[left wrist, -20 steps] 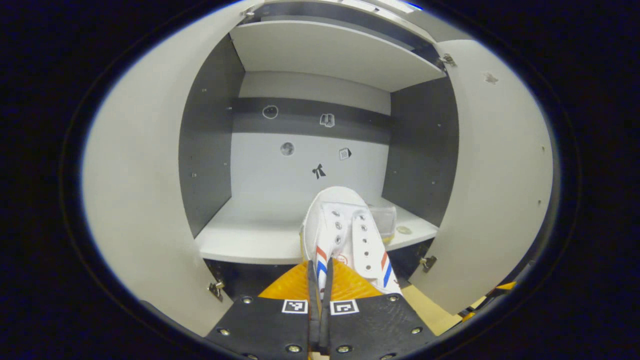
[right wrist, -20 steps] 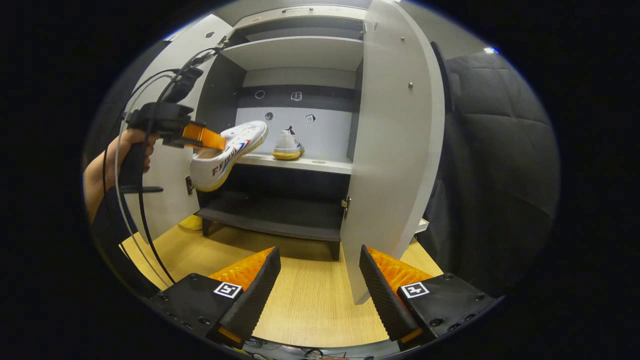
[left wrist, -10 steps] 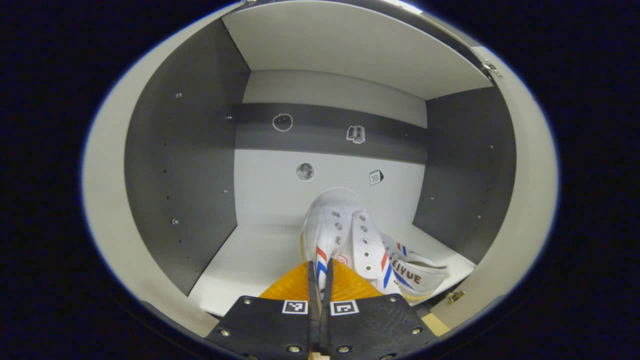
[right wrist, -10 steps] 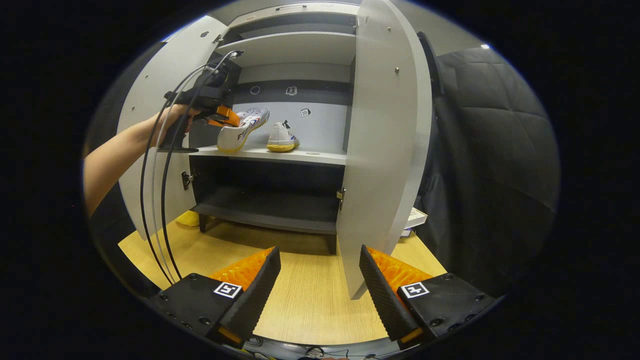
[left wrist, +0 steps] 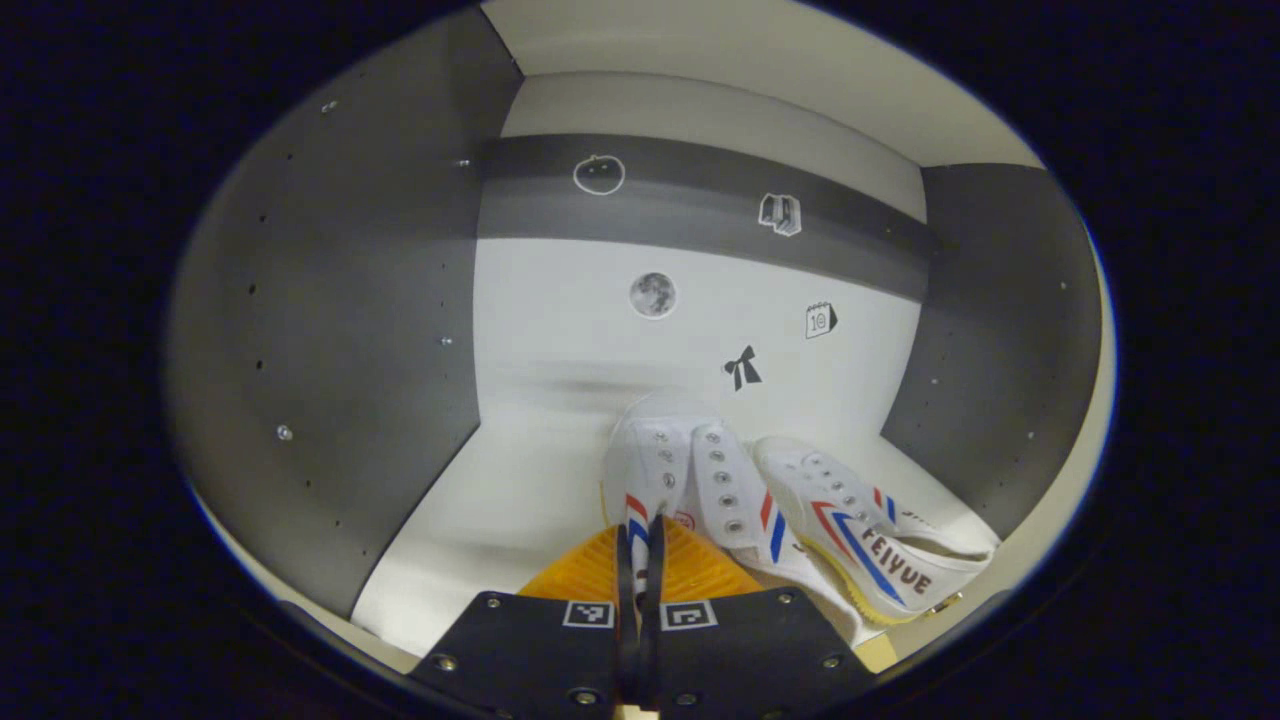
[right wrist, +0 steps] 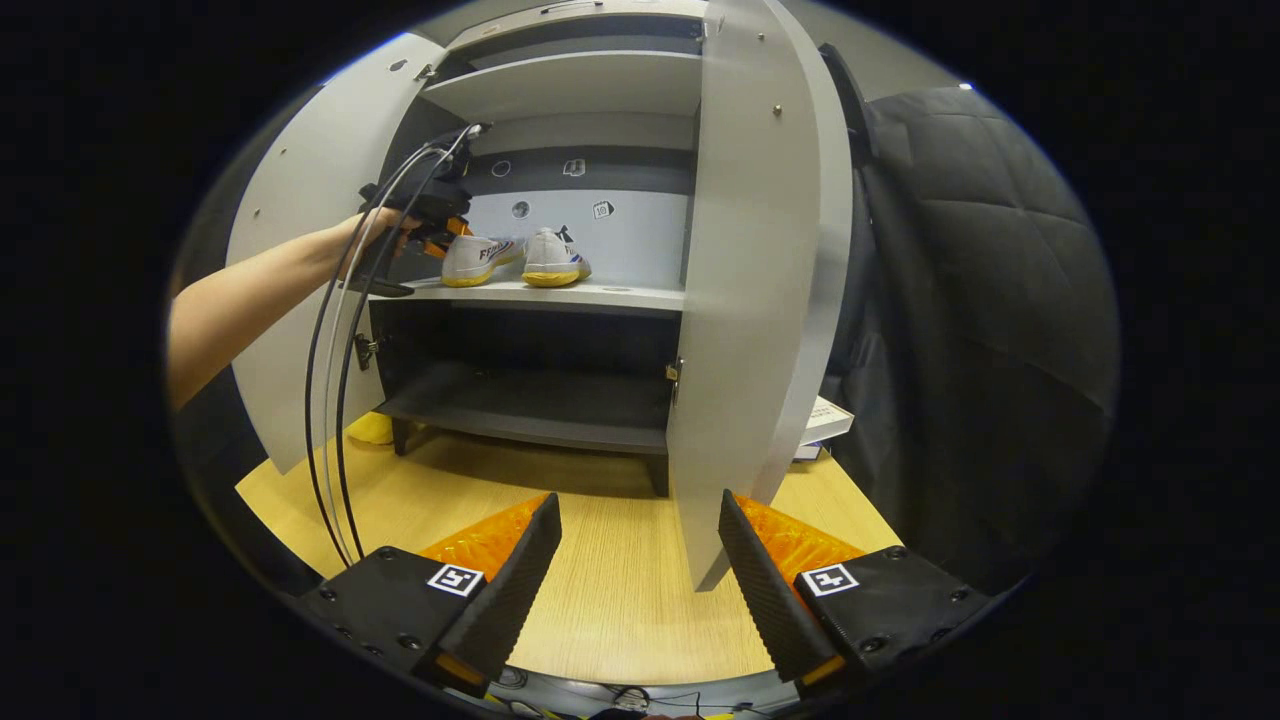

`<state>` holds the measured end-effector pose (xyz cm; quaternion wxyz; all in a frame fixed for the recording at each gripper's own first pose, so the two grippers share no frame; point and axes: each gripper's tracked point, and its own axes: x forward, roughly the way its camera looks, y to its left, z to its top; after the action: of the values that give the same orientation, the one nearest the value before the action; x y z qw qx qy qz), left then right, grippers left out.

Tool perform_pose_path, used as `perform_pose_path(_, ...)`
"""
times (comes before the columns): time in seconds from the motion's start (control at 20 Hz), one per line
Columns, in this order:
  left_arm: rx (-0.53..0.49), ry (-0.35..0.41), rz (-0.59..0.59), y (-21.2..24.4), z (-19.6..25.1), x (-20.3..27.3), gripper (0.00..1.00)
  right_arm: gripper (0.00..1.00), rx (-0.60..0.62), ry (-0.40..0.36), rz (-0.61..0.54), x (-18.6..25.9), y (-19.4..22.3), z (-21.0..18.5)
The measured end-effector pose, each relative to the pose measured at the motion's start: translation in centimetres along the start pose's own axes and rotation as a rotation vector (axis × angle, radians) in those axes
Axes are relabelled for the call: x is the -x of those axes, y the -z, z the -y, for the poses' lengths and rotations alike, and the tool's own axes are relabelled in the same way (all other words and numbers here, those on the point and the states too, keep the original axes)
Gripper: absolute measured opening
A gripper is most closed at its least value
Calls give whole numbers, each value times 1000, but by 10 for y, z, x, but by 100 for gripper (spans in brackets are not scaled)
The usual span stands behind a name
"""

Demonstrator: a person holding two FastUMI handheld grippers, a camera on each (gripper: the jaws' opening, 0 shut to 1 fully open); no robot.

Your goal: Grab one shoe with the right hand and put it into the shoe cabinet, grab the other shoe with the left hand and put it into the shoe cabinet; then close the right door with the right hand and the left door with the left hand.

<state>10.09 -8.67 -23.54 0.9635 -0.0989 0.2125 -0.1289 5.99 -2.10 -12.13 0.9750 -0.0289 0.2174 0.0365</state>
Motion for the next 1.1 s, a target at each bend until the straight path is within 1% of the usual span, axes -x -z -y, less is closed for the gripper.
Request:
perform_pose_path(0.05, -18, -5, 23, -5, -2, -3, 7, 100, 0, -2, 4, 1, -1, -1)
perform_pose_path(0.1, -41, -20, 58, -13, -7, -6, 5, 99, 2, -3, 9, 2, -2, -1)
perform_pose_path(0.15, -75, -46, 89, -21, -15, -4, 22, 100, 6, -3, 15, 3, -4, -1)
perform_pose_path(0.2, -107, -69, 110, -26, -22, -6, 36, 100, 7, -3, 18, 4, -5, -1)
perform_pose_path(0.25, -132, -80, 122, -29, -23, -6, 60, 100, 7, -3, 20, 4, -6, -2)
perform_pose_path(0.35, -148, -89, 136, -33, -25, -2, 98, 100, 4, -1, 27, 5, -9, -2)
perform_pose_path(0.45, -134, -97, 148, -33, -22, 5, 98, 100, 0, 4, 43, 10, -13, -2)
perform_pose_path(0.55, -119, -81, 174, -35, -16, 15, 99, 100, -5, 11, 66, 17, -21, 1)
perform_pose_path(0.6, -122, -69, 188, -36, -12, 22, 98, 98, -9, 13, 78, 19, -25, 4)
perform_pose_path(0.7, -137, -54, 221, -38, -9, 37, 99, 100, -22, 19, 102, 24, -34, 7)
perform_pose_path(0.75, -146, -37, 237, -37, -5, 46, 97, 99, -30, 19, 111, 27, -39, 9)
perform_pose_path(0.8, -154, -21, 251, -37, -2, 55, 99, 99, -38, 19, 123, 30, -44, 11)
perform_pose_path(1.1, -206, 72, 296, -13, 21, 126, 99, 99, -57, 35, 200, 47, -75, 19)
